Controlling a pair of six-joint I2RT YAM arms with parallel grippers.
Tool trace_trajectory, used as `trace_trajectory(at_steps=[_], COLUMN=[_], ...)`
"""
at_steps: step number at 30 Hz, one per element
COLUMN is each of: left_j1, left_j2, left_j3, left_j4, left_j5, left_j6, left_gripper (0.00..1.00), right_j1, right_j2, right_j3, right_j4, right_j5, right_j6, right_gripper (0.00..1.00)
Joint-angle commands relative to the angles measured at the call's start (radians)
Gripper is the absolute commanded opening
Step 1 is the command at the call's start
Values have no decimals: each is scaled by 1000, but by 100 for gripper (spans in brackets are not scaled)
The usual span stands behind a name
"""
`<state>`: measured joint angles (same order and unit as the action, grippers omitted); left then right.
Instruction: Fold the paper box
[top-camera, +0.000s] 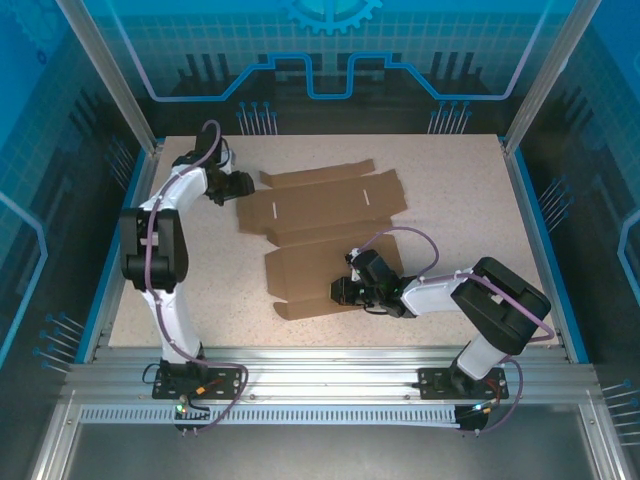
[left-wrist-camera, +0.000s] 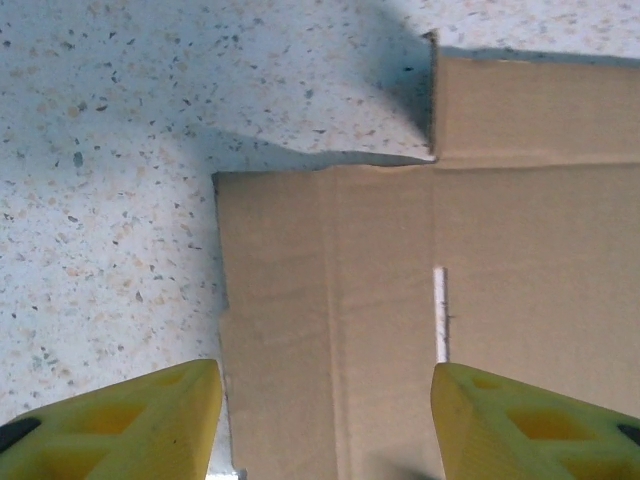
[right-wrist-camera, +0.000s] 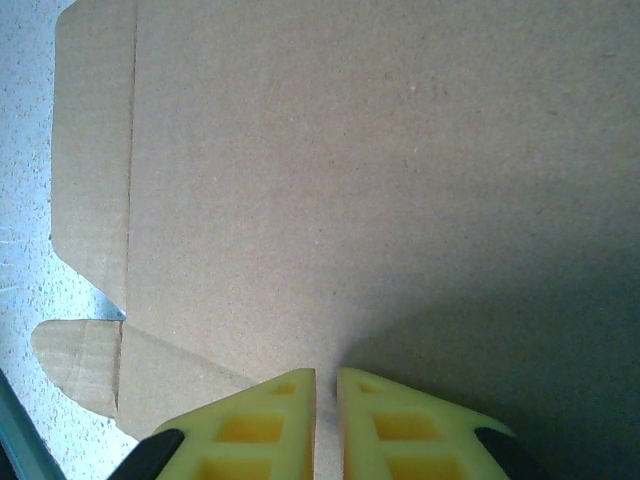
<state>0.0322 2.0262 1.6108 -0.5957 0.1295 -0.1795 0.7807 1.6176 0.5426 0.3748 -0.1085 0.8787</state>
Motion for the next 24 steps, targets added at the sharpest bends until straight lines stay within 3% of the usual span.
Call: trace_trajectory(at_steps=[1,24], left_j1=[25,81], left_j2=[60,291], left_j3=[68,292], left_j4=[-71,-155], left_j5=[47,204], left_j6=[24,74], left_gripper=[59,62], right_j1=[12,4], right_j2=[20,19], right_j3=[-26,8], right_j4=[-111,-121], right_j5=[11,-10], right_j6=[-18,-64], right_gripper=[16,17])
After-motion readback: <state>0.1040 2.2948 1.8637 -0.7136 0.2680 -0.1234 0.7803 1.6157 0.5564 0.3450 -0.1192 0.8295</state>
